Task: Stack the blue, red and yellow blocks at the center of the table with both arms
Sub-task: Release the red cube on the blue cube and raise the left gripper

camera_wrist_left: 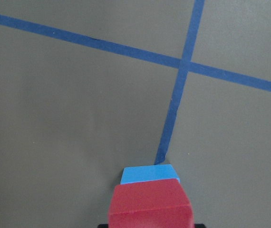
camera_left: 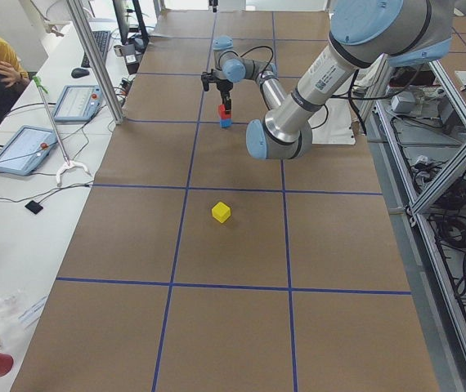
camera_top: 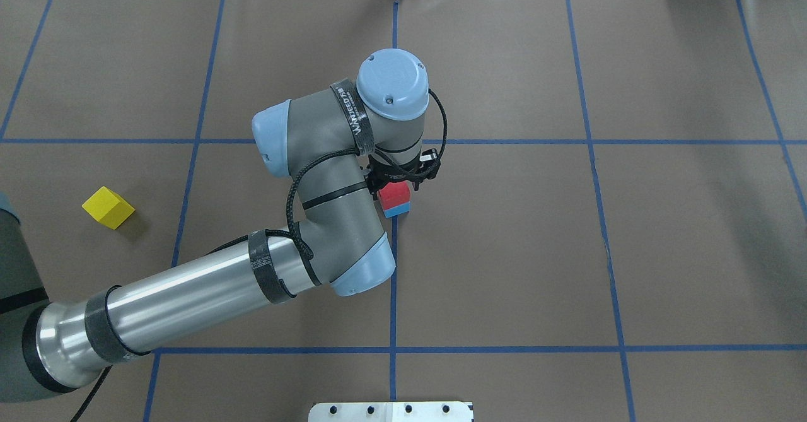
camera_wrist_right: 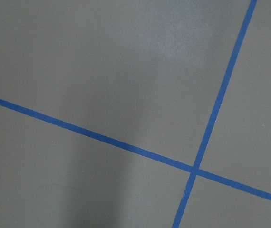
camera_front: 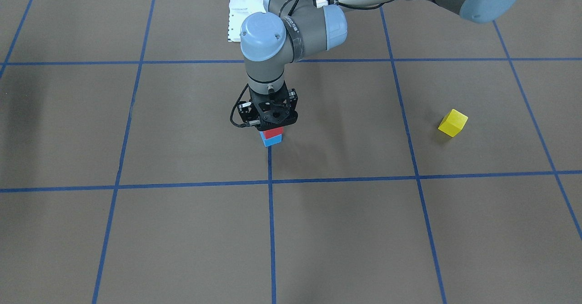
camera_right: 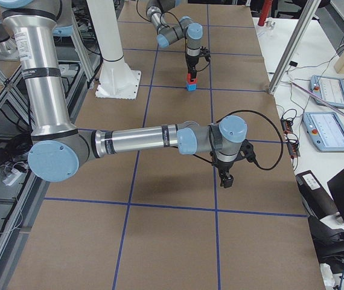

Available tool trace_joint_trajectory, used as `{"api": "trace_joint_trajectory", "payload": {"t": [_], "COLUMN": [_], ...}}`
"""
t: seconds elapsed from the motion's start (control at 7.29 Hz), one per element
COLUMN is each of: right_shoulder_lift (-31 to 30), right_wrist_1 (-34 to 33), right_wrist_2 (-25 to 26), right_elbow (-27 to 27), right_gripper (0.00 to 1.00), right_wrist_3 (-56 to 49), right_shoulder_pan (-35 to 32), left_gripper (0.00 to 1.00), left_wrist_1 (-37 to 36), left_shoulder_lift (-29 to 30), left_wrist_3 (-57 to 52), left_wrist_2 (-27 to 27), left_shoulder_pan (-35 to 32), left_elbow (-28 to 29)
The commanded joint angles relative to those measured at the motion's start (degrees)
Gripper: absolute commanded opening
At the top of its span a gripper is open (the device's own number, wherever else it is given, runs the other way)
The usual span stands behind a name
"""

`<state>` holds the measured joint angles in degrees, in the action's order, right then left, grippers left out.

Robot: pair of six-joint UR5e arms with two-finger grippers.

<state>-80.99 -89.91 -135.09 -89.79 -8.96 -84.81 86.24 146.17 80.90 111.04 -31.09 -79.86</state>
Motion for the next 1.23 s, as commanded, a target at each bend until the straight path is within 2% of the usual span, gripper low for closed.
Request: {"api": "trace_joint_trajectory", "payload": {"t": [0.0, 0.14, 0.27, 0.41, 0.55, 0.82, 1.1], "right_shoulder_lift": [0.13, 0.22, 0.22, 0.31, 0.31, 0.22, 0.31], "right_wrist_1": [0.00, 0.00, 0.00, 0.00, 0.00, 0.08, 0.26], "right_wrist_2": [0.00, 0.00, 0.00, 0.09, 0.09, 0.00, 0.09], "right_elbow": [0.05, 0.05, 0.14, 0.14, 0.14, -0.03, 0.23], "right_gripper": [1.00, 1.00, 1.00, 1.00, 1.00, 1.00, 1.00], "right_wrist_3": [0.09, 0.00, 0.09, 0.17, 0.18, 0.44, 0.44], "right_shoulder_pan": [0.00, 0.00, 0.00, 0.00, 0.00, 0.00, 0.00], "left_gripper": [0.99, 0.99, 0.99, 0.99, 0.99, 0.99, 0.99], "left_wrist_1": [-2.55, -4.31, -4.33, -4.24, -3.54, -0.31, 8.63], "left_shoulder_lift": [-2.53, -8.73, -17.32, -24.63, -32.19, -40.83, -49.27], "left_wrist_3": [-5.70, -12.36, -20.96, -31.92, -45.08, -64.99, -71.21], "left_wrist_2": [2.32, 4.78, 5.59, 5.77, 6.03, 11.10, 12.62], "left_shoulder_pan": [-3.33, -6.14, -8.78, -11.94, -15.45, -21.79, -22.70], "left_elbow": [-6.67, -13.59, -20.88, -26.35, -29.45, -29.57, -29.13]}}
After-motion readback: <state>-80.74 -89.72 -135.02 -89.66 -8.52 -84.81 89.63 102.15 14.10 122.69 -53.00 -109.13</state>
